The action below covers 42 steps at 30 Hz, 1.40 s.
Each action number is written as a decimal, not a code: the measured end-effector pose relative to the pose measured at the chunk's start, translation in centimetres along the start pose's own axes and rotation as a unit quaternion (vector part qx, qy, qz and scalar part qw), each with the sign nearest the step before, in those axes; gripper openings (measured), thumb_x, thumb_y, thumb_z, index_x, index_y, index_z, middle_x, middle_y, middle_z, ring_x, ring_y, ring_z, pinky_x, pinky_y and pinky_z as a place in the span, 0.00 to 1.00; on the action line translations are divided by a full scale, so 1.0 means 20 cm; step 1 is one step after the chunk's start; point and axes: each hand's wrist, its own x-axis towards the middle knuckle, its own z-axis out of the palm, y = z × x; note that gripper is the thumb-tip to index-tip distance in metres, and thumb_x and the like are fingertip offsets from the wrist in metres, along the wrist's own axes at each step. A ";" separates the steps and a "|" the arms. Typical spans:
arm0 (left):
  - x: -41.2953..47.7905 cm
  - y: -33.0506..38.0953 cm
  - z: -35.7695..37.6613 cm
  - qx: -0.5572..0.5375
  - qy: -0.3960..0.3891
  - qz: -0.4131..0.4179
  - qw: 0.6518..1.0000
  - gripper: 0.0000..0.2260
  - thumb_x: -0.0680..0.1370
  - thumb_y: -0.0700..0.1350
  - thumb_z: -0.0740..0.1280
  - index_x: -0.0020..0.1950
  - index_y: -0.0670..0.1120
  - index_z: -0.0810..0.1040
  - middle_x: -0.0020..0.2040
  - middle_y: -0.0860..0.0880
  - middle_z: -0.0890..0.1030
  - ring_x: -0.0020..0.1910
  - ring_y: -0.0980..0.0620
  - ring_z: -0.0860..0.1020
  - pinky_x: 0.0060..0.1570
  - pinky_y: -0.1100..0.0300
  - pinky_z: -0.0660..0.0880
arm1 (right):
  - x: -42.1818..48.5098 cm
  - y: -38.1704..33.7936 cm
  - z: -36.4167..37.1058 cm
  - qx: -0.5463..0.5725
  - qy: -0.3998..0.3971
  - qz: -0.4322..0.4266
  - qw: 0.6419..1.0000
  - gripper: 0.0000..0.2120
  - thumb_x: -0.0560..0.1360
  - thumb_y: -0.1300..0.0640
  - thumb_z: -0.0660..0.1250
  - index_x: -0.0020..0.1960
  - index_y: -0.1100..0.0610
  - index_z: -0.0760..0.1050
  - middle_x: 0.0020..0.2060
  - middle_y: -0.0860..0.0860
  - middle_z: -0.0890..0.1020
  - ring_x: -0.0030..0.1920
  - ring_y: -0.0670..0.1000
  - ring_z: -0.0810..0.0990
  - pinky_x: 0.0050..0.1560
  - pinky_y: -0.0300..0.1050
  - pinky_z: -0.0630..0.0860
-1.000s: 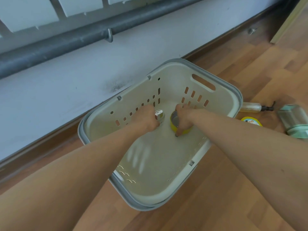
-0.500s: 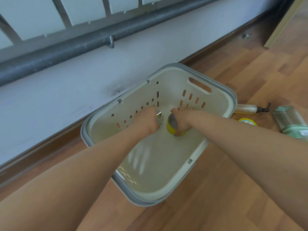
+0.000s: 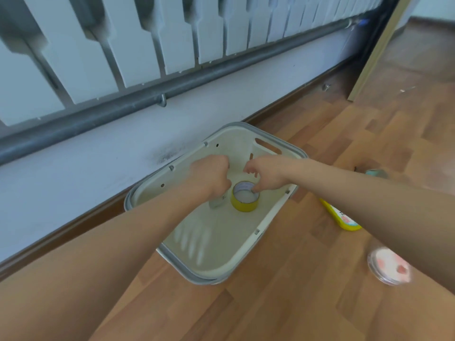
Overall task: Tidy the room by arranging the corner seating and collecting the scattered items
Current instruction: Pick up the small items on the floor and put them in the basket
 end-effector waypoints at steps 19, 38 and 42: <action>-0.06 0.74 -0.24 0.017 0.095 0.204 0.974 0.16 0.76 0.51 0.65 0.62 0.48 0.72 0.59 0.49 0.77 0.58 0.47 0.75 0.53 0.49 0.75 | -0.88 0.62 -0.12 0.080 0.192 0.109 0.972 0.25 0.72 0.49 0.73 0.66 0.51 0.72 0.61 0.49 0.78 0.59 0.49 0.77 0.59 0.45 0.73; 0.16 1.31 0.47 0.086 -0.043 0.286 0.953 0.17 0.77 0.49 0.63 0.65 0.50 0.71 0.63 0.50 0.74 0.62 0.48 0.72 0.51 0.53 0.72 | -1.17 1.15 0.76 0.223 0.049 0.233 0.945 0.35 0.70 0.44 0.74 0.72 0.49 0.66 0.66 0.48 0.73 0.66 0.52 0.73 0.63 0.50 0.73; 0.22 1.34 0.61 0.118 -0.061 0.286 0.949 0.17 0.76 0.49 0.63 0.64 0.47 0.70 0.62 0.49 0.74 0.61 0.46 0.73 0.50 0.53 0.71 | -1.14 1.17 0.89 0.222 0.032 0.231 0.947 0.35 0.69 0.44 0.74 0.72 0.46 0.65 0.66 0.47 0.73 0.64 0.52 0.73 0.61 0.51 0.74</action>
